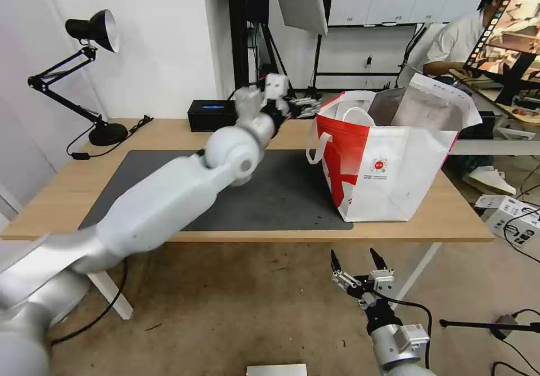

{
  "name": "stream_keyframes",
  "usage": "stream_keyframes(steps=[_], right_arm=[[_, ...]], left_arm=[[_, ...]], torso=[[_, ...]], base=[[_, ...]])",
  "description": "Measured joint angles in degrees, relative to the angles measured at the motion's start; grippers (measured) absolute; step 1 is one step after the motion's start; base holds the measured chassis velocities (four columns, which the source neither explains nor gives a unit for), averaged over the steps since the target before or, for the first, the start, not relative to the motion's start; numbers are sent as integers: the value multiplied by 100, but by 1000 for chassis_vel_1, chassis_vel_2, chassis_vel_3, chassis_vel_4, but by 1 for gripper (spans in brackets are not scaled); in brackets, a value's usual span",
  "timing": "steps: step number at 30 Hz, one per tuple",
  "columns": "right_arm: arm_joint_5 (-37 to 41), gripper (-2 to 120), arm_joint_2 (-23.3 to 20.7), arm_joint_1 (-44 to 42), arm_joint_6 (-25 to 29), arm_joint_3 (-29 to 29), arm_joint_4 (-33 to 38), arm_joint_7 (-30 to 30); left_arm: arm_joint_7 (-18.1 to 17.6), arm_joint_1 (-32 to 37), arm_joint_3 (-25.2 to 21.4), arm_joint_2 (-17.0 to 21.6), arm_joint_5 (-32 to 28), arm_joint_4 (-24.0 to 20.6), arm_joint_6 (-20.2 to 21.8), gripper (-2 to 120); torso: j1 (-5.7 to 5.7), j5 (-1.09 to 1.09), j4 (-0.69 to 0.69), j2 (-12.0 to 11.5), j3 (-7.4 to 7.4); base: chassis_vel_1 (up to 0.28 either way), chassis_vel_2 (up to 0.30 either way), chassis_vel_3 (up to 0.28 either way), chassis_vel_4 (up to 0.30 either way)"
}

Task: Pick up the trash from the table and place it into the takeout bag.

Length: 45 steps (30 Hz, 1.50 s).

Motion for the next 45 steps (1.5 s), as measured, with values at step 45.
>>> stream_keyframes(steps=[45], right_arm=[[0,100,0,0,0,0,0,0]], left_arm=[[1935,5869,-4130,652,2529,-1017,-2966,100]], torso=[[0,1,0,0,0]], base=[[0,0,0,0]])
